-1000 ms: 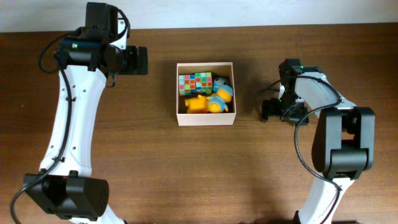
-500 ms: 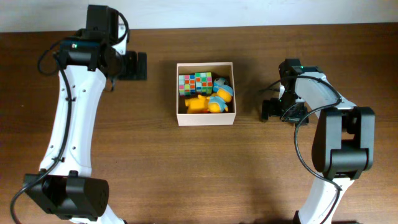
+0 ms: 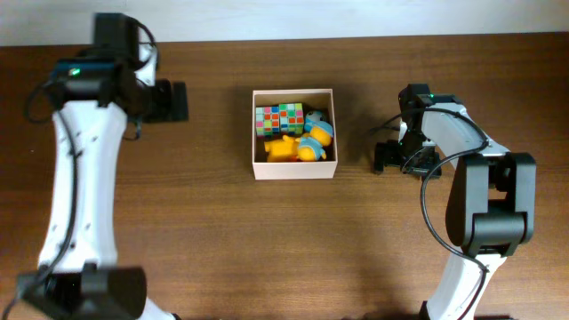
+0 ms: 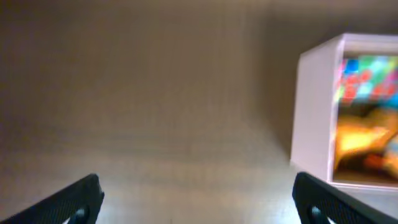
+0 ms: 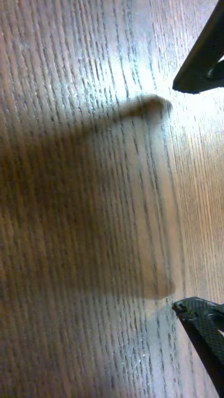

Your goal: Pack container

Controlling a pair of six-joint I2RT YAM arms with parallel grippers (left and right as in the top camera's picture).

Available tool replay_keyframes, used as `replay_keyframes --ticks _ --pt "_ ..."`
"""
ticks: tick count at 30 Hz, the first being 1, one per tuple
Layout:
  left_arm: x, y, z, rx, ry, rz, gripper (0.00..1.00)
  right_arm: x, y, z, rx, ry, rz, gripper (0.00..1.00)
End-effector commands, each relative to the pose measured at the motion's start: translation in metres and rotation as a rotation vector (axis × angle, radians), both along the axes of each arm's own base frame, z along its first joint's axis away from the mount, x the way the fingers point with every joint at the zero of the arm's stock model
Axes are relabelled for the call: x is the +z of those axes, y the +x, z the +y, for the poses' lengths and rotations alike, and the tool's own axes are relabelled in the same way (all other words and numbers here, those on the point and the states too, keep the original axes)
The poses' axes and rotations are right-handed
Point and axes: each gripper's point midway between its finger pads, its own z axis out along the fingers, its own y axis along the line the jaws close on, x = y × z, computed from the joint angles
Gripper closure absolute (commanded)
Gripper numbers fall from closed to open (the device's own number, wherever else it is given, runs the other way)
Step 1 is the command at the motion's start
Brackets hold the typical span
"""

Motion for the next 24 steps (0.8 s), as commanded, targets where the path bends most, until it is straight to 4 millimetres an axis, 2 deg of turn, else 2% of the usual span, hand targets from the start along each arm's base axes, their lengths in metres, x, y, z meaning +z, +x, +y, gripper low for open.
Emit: replay_keyframes --ticks 1,3,4,5,7,10,12,13,16,20,24 --pt "0.076 -0.012 -0.004 -0.018 -0.030 -0.288 0.01 0.003 0.000 -0.004 0.003 -0.015 -0.008 0.01" --pt "0.098 -0.016 -0.004 -0.020 -0.029 -0.404 0.01 0.003 0.000 -0.004 0.003 -0.015 -0.008 0.01" --pt "0.115 -0.024 -0.004 -0.030 -0.021 -0.516 0.01 0.003 0.000 -0.004 0.003 -0.015 -0.008 0.01" --pt "0.120 -0.029 -0.003 -0.038 -0.011 -0.570 0.01 0.003 0.000 -0.004 0.003 -0.015 -0.008 0.01" --pt "0.127 -0.041 -0.004 -0.063 0.016 -0.676 0.01 0.003 0.000 -0.004 0.003 -0.015 -0.008 0.01" --pt "0.120 -0.066 -0.002 -0.074 0.041 -0.800 0.01 0.003 0.000 -0.004 0.003 -0.015 -0.008 0.01" --pt "0.106 -0.081 0.001 -0.063 0.048 -0.860 0.01 0.003 0.000 -0.004 0.003 -0.015 -0.008 0.01" --pt "0.090 -0.095 0.004 -0.055 0.053 -0.901 0.01 0.003 0.000 -0.004 0.003 -0.015 -0.008 0.01" --pt "0.057 -0.114 0.006 -0.045 0.062 -0.970 0.01 0.003 0.000 -0.004 0.003 -0.015 -0.008 0.01" --pt "0.017 -0.132 0.004 -0.053 0.059 -1.031 0.01 0.003 0.000 -0.004 0.003 -0.015 -0.008 0.01" --pt "-0.025 -0.143 0.002 -0.060 0.053 -1.022 0.01 0.003 0.000 -0.004 0.003 -0.015 -0.008 0.01"
